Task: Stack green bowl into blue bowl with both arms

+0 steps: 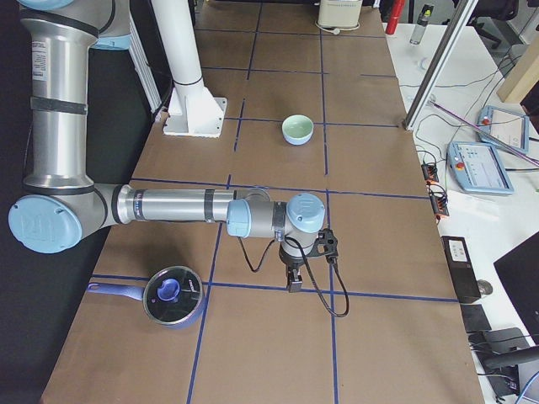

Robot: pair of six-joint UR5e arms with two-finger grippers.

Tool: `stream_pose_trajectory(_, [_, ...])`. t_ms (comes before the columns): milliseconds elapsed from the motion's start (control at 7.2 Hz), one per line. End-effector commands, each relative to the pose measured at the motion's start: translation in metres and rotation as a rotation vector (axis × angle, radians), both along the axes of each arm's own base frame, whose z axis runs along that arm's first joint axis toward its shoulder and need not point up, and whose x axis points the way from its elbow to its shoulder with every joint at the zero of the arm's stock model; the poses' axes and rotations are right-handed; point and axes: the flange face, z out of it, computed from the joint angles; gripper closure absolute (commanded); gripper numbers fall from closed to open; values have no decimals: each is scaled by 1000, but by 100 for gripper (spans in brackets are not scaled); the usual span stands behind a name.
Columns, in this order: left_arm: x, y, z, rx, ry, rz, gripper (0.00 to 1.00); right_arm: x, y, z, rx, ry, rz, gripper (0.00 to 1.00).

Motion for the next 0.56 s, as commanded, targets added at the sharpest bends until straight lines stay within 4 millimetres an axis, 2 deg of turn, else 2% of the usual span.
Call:
stream_pose_trajectory(0, [1,0,0,0,1,2,0,0,-1,-1,2,-3,0,0])
stream_pose_trajectory(417, [2,0,-1,1,1,3,0,-3,0,-1,-2,-28,-4,0])
